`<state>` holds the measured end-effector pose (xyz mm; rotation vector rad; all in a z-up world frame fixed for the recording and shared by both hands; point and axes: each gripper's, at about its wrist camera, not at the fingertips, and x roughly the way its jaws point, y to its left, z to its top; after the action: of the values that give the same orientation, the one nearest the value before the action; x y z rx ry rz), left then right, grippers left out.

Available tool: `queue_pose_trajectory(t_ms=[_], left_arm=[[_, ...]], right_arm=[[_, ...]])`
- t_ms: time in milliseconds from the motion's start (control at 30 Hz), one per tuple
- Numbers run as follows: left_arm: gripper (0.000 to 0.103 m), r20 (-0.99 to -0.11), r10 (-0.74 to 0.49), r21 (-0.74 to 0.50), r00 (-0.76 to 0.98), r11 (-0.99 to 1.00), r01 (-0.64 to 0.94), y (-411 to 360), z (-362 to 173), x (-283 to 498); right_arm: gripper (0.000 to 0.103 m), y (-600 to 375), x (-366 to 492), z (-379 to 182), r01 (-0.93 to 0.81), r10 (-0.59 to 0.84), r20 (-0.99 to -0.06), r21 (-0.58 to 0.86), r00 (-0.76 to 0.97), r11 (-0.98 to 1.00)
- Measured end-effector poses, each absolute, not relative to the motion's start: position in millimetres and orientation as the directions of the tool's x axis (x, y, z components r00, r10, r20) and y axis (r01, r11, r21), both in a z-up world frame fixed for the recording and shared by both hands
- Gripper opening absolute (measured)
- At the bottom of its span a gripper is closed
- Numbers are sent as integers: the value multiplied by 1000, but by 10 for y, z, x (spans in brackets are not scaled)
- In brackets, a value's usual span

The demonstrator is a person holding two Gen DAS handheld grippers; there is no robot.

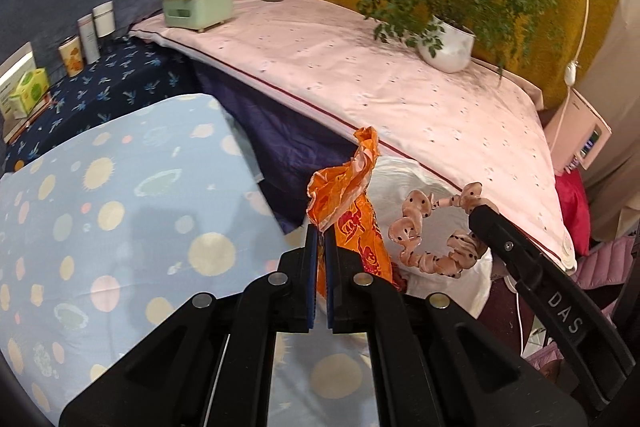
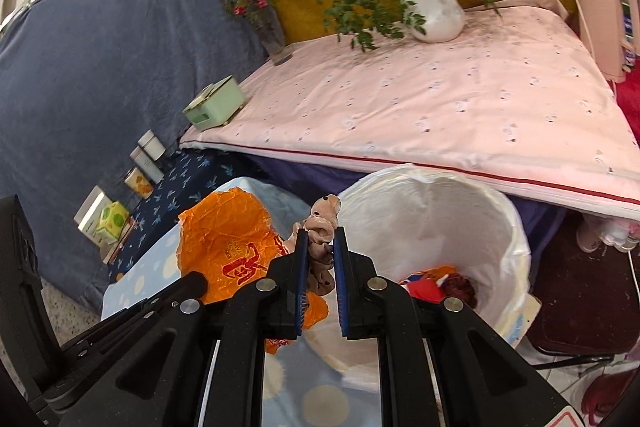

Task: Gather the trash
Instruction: 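Carry the orange bag and pink scrunchie over the bin and open both grippers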

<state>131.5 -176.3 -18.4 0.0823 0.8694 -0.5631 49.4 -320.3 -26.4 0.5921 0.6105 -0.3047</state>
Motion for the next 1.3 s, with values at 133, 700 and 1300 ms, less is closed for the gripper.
queue_pose_trajectory(t_ms=[133, 700, 1300], left_arm=[[3, -752, -453, -164, 479, 832, 530, -1960, -230, 1273], [49, -758, -400, -119, 515, 862, 494, -2078, -357, 1335], [69, -744, -328, -61, 582, 901, 429, -1796, -373, 1352]], right_arm=[[12, -3365, 388, -285, 458, -119, -616, 430, 779, 778], [12, -3645, 318, -394, 482, -126, -638, 422, 759, 768], [24, -3479, 584, -440, 444, -86, -688, 363, 720, 819]])
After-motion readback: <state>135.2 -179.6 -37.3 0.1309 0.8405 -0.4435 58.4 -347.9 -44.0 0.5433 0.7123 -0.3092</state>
